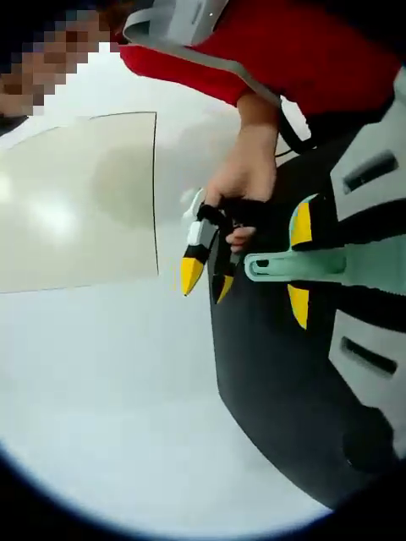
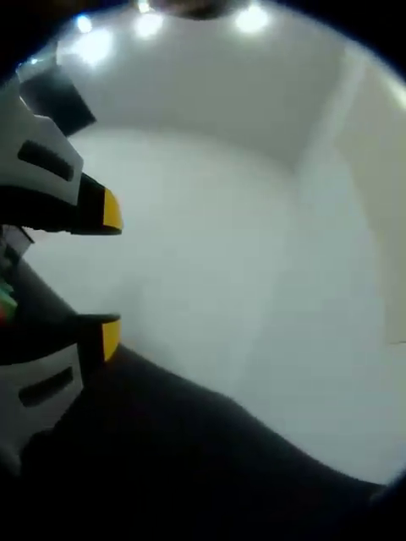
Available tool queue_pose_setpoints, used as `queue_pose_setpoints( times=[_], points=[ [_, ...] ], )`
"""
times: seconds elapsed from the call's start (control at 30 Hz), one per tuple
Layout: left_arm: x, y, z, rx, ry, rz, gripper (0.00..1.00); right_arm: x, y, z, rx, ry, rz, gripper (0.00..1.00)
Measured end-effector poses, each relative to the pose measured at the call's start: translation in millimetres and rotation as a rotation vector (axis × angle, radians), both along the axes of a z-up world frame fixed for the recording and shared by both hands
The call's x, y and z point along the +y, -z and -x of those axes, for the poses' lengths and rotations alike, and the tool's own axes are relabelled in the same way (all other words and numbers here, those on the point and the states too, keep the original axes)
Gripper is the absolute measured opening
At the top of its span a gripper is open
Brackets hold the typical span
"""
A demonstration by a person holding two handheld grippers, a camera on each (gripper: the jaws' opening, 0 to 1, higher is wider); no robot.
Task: Pick up the broom and sweep the trash on the tabletop into the dustpan.
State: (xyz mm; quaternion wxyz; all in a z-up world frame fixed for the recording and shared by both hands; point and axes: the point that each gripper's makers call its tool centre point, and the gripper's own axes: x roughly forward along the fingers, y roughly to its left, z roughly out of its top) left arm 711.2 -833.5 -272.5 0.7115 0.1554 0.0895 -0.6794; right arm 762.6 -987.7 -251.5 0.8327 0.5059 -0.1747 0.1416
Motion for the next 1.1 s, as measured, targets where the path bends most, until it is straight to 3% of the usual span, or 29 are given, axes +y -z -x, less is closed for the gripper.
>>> queue_pose_setpoints(
  times=[0.07, 0.3, 0.5, 0.93, 1.1],
  points=[
    [-8.3, 1.4, -0.5, -0.010, 0.007, -0.011, 0.13, -11.1, 0.1, 1.8, -0.004, 0.053, -0.003, 0.36],
    [-35.0, 8.0, -7.8, 0.008, 0.010, -0.027, 0.13, -19.9, -1.8, 9.3, -0.015, 0.112, -0.032, 0.35],
    [-51.1, 12.9, -4.1, 0.018, 0.040, -0.038, 0.12, -20.8, -0.6, 7.7, -0.010, 0.109, -0.034, 0.35],
    [-58.6, 19.6, 2.7, 0.032, 0.033, -0.056, 0.12, -19.4, -0.7, 6.2, -0.007, 0.101, -0.033, 0.35],
    [-60.6, 23.6, 3.6, 0.074, 0.014, -0.055, 0.12, -17.4, 0.3, 5.4, 0.003, 0.099, -0.027, 0.35]
  ],
)
